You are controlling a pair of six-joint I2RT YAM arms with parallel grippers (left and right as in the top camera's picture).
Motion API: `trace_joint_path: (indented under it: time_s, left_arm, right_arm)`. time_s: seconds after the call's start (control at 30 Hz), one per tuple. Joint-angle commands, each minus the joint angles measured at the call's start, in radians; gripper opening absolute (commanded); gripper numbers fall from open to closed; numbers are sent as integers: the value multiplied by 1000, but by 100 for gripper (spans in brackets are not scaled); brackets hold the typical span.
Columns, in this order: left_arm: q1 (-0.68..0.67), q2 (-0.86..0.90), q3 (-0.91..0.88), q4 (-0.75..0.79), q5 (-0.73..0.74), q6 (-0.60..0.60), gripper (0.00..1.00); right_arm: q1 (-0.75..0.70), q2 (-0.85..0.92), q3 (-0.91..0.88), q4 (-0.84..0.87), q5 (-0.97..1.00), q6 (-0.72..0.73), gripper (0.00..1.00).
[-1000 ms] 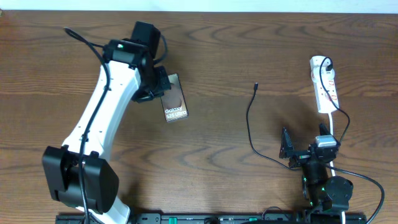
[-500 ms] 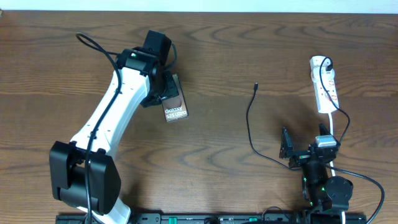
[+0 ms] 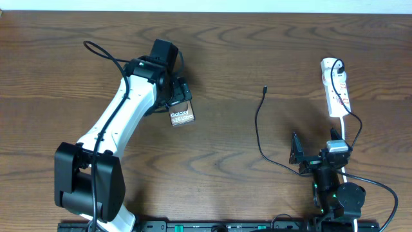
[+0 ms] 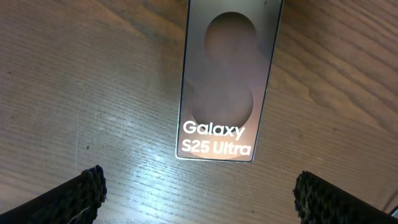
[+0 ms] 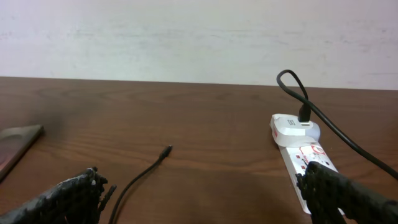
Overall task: Plug charger to phone and switch on socket
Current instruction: 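Lower the left gripper and grasp the phone box's long edges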
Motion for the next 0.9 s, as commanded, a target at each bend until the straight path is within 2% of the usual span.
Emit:
trace_joint_path:
  time_s: [0.0, 0.6, 0.87]
  left_arm:
    - [-2, 15, -31, 29, -16, -2, 98]
    - [-2, 55, -208, 369, -17, -2, 98]
    - [-2, 153, -216, 420, -16, -2, 98]
  right_arm:
    - [4, -4, -1, -4, -3, 2, 99]
    - [4, -4, -1, -4, -3, 2, 99]
    - [4, -4, -1, -4, -2, 2, 99]
